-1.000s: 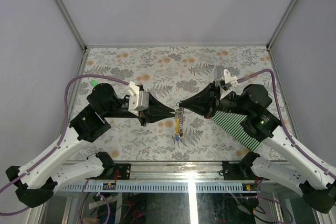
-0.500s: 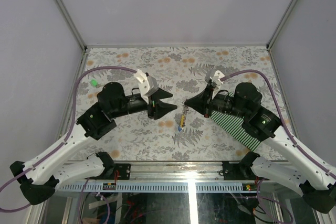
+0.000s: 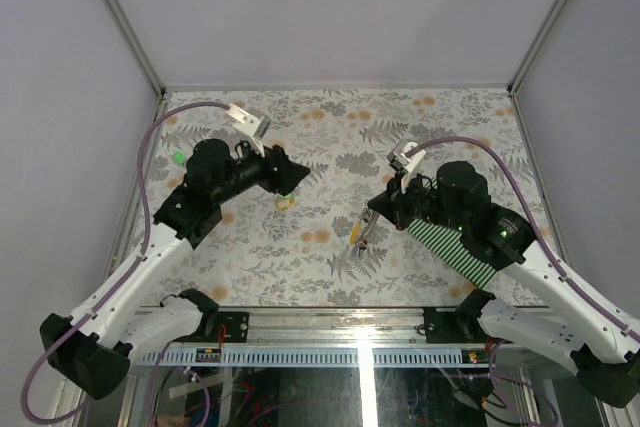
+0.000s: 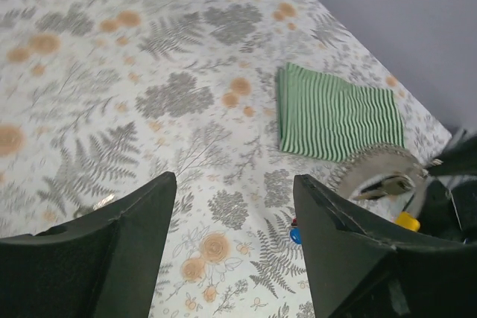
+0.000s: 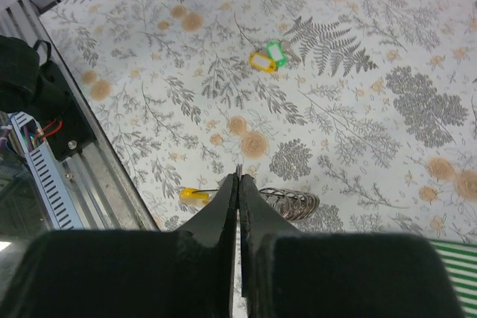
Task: Put the keys on the keyring
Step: Place the keyring at the center of the board, then move the key to the center of the board.
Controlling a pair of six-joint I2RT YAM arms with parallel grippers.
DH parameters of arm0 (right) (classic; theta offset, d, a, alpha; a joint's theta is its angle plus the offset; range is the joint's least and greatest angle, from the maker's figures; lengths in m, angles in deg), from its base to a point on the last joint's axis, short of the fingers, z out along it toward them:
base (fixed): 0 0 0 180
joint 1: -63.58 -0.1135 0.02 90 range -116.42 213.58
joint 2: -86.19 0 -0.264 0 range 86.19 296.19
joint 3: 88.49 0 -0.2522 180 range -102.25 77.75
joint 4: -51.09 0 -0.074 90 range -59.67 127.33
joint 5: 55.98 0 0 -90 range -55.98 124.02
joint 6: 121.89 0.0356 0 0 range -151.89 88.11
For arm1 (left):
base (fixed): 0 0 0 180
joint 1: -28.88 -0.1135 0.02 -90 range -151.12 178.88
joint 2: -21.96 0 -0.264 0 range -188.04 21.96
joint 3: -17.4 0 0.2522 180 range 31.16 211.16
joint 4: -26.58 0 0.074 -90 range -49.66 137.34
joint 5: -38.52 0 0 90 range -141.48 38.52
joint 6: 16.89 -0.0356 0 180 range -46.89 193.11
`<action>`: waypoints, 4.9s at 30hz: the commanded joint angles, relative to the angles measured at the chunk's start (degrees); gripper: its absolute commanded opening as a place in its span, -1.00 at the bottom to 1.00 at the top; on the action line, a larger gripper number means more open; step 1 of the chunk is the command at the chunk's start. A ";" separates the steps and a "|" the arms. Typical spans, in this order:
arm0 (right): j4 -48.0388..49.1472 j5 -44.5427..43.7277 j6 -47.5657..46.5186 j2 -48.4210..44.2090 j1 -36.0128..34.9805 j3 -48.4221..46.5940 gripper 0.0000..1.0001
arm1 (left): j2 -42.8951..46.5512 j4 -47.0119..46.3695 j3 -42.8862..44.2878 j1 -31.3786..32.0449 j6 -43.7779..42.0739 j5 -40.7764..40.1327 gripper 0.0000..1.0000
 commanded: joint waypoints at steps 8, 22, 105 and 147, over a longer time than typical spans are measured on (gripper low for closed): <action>-4.51 -6.76 0.11 1.87 -0.24 -3.60 -1.00 | -0.96 -4.13 -5.32 -15.03 13.01 4.60 0.63; -3.82 -6.25 0.60 15.18 -0.18 -6.99 -0.99 | 0.89 5.26 -4.07 -15.02 7.28 -8.29 0.88; 25.40 -7.49 11.91 17.65 1.60 19.01 0.19 | -37.67 -3.59 -4.98 -9.34 9.31 -22.59 -0.11; 22.98 -6.33 10.56 18.13 1.61 18.00 0.19 | -14.58 -0.76 -24.63 -5.90 19.07 -24.47 -0.64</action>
